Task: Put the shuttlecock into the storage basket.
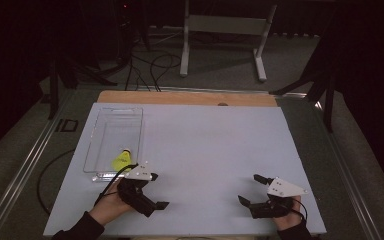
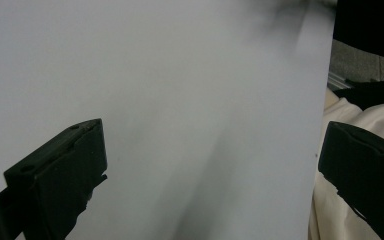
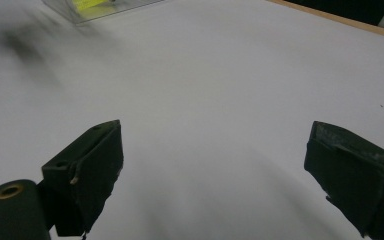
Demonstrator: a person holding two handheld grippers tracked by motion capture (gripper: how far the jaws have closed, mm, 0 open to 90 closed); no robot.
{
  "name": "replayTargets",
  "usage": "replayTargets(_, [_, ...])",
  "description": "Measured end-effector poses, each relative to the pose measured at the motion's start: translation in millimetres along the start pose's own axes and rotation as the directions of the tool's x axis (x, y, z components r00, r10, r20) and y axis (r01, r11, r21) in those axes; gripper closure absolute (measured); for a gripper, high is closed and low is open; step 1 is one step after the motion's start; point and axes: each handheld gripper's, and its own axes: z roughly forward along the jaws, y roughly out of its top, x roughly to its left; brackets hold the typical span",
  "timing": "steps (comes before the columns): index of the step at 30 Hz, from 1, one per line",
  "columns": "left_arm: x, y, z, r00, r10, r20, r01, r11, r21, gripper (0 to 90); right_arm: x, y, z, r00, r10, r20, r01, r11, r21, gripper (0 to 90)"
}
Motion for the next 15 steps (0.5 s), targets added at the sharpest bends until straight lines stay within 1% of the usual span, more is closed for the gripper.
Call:
replayTargets(6, [1.7,-15.7,-7.8,0.9993,-0.030,-0.021,0.030,0.9995,0.010,0.0,0.0,-0.2,0.3,1.0000,0.002,-0.002,-0.002,1.000,0.003,8.8])
replayTargets(12, [4.6,-31.1,-18.7,0.9972,-0.052,-0.053,0.052,0.9987,-0.001,0.0,0.1,-0.4,0.7,1.0000,0.002,-0.002,-0.002,1.000,0.006,8.9])
replayTargets(15, [6.8,-38.3,-23.3,0.9942,-0.082,-0.069,0.082,0.9966,-0.006,0.0,0.0,-0.5,0.8,1.0000,0.004,-0.003,-0.004,1.000,0.008,8.8])
